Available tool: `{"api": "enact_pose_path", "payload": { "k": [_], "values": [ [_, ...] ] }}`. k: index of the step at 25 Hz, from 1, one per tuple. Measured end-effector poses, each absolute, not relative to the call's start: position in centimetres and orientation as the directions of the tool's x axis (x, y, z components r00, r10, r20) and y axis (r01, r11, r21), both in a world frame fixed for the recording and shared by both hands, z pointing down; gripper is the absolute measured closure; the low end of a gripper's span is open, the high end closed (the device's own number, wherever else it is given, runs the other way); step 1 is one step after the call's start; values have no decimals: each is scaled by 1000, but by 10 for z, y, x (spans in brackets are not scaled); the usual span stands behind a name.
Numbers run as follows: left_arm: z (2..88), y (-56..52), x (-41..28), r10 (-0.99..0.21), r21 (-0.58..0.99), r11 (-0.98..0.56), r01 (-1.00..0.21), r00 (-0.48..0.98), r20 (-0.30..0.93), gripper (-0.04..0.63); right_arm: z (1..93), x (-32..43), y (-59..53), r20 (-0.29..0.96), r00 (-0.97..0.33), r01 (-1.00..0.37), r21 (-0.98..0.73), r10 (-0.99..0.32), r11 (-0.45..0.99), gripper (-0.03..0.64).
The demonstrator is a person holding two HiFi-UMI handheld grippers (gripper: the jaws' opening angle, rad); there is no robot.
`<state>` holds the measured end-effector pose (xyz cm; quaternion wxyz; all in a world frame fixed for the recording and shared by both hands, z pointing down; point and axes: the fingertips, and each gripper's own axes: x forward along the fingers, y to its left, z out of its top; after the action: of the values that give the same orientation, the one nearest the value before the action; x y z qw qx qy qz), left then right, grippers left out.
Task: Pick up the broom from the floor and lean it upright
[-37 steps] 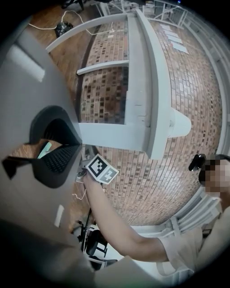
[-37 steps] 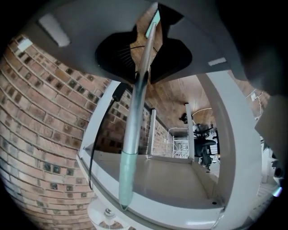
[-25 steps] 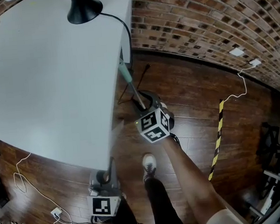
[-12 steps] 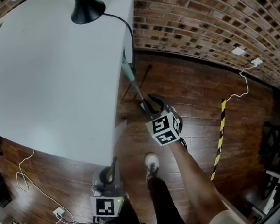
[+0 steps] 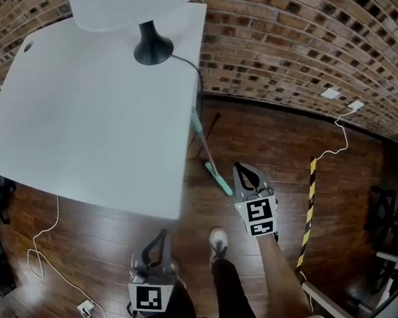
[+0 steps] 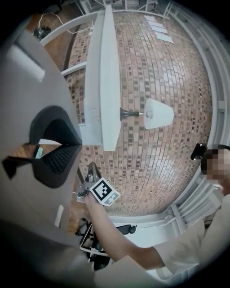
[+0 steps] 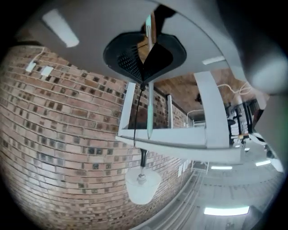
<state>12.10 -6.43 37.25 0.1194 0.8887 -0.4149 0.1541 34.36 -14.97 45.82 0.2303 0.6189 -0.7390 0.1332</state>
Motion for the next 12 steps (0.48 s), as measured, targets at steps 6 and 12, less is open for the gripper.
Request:
{"api": "enact_pose_path", "payload": {
  "k": [6, 12],
  "values": [
    [294, -72, 98, -722, 45, -643, -765, 625, 297, 594, 333, 329, -98, 367, -68, -993, 65, -928, 98, 603],
    [196, -68, 74, -714, 9, -689, -725, 681, 167, 594, 231, 295, -27, 313, -14, -998, 54, -950, 32, 603]
  ]
}}
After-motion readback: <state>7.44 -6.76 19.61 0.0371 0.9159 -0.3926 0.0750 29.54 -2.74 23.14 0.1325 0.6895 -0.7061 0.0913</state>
